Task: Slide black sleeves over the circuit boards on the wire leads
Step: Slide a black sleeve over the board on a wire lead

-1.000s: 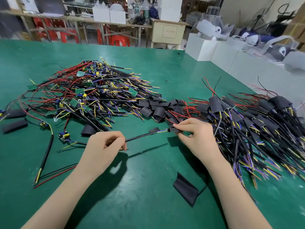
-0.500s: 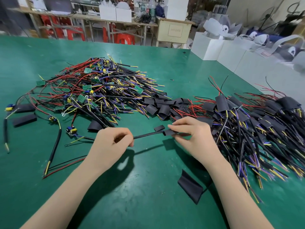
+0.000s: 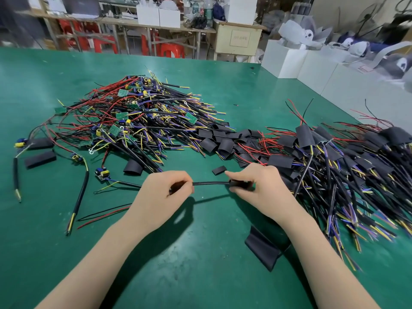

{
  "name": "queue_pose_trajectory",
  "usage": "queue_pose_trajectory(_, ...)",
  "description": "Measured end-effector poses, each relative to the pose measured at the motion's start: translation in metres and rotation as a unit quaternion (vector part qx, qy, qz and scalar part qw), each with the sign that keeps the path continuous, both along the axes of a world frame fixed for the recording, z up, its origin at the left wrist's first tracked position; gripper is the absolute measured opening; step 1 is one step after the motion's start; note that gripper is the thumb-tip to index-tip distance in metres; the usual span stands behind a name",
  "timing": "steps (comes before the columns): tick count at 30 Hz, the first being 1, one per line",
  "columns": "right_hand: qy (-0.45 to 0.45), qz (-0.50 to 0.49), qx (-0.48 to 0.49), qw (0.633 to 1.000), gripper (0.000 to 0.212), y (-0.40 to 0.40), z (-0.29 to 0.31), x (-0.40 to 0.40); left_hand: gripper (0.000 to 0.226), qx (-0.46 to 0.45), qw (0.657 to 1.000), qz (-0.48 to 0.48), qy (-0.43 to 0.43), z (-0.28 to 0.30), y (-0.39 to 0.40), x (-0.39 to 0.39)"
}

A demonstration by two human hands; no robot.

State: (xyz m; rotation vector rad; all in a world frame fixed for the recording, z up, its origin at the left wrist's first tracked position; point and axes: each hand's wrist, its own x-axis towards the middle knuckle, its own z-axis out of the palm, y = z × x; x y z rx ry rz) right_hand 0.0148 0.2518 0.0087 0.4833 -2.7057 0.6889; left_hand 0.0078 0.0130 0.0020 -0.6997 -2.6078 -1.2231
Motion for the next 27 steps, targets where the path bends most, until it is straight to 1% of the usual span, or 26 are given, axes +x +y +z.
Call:
queue_pose_trajectory(2,0.036,0.011,0.028,0.999,0.03,-0.005,0.001,0.001,0.019,-0.012,1.0,-0.004,0.003,0.0,0.0,-0.001)
queue_pose_trajectory(4,0.068,0.053,0.043,0.995,0.028,-0.013,0.0,0.001,0.015,-0.039,0.999,-0.027,0.006,-0.002,0.001,-0.002)
queue_pose_trajectory(6,0.069,0.094,0.046,0.992,0.027,-0.025,-0.001,0.003,0.012,-0.067,0.996,-0.049,0.015,-0.004,0.003,-0.001)
queue_pose_trajectory(9,0.01,0.131,0.003,0.991,0.029,-0.036,-0.001,0.007,0.008,-0.065,0.994,-0.073,0.04,-0.004,0.006,0.001)
queue_pose_trajectory(11,-0.035,0.122,-0.029,0.992,0.027,-0.032,0.002,0.008,0.006,-0.055,0.994,-0.085,0.041,-0.002,0.005,0.001)
queue_pose_trajectory(13,-0.083,0.109,-0.066,0.988,0.021,-0.026,0.004,0.008,0.016,-0.055,0.994,-0.087,0.031,0.001,0.0,-0.001)
queue_pose_trajectory(14,-0.106,0.107,-0.084,0.985,0.02,-0.023,0.005,0.009,0.023,-0.066,0.994,-0.086,0.023,0.003,-0.005,-0.004)
queue_pose_trajectory(16,-0.149,0.109,-0.111,0.976,0.021,-0.021,0.007,0.011,0.034,-0.12,0.989,-0.091,0.007,0.006,-0.019,-0.009)
queue_pose_trajectory(18,-0.182,0.114,-0.119,0.969,0.024,-0.02,0.008,0.014,0.034,-0.173,0.98,-0.102,-0.008,0.008,-0.03,-0.011)
queue_pose_trajectory(19,-0.188,0.116,-0.115,0.968,0.024,-0.02,0.009,0.015,0.03,-0.178,0.978,-0.103,-0.014,0.009,-0.033,-0.011)
queue_pose_trajectory(22,-0.169,0.134,-0.102,0.971,0.023,-0.019,0.01,0.016,0.017,-0.157,0.983,-0.09,-0.005,0.009,-0.031,-0.01)
queue_pose_trajectory(24,-0.146,0.135,-0.069,0.978,0.024,-0.019,0.01,0.015,0.011,-0.14,0.986,-0.087,0.01,0.009,-0.027,-0.009)
queue_pose_trajectory(27,-0.112,0.112,-0.016,0.987,0.03,-0.017,0.01,0.012,0.008,-0.105,0.992,-0.074,0.014,0.008,-0.026,-0.009)
